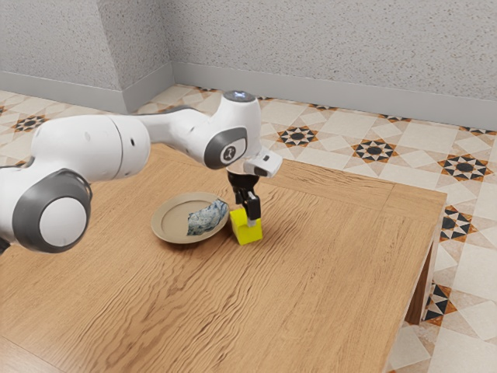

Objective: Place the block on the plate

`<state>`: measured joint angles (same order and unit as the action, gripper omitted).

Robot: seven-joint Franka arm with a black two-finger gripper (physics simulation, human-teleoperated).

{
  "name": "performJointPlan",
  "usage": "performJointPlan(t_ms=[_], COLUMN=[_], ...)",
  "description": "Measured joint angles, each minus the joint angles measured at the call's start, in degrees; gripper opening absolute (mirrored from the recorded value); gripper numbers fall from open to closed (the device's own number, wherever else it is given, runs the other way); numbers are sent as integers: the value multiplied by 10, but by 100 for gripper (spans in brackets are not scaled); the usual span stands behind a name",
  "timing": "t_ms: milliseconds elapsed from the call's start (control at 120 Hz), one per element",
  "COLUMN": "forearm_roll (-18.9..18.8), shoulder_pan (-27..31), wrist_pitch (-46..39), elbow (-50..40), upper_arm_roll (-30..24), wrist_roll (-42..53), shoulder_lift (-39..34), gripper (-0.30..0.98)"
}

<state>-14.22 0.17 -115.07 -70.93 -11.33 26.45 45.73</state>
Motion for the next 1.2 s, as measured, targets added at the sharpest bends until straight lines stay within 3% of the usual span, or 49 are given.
performJointPlan(t_ms=[650,850,1200], forearm_roll=[0,0,-3], shoulder_pan=[-4,-4,-4], wrist_pitch=[-7,-7,-9], elbow=[11,19,18], upper_arm_roll=[-2,-1,-1], wrist_roll=[-17,-20,-27], shoulder_lift=[32,36,23], gripper=[67,47,38])
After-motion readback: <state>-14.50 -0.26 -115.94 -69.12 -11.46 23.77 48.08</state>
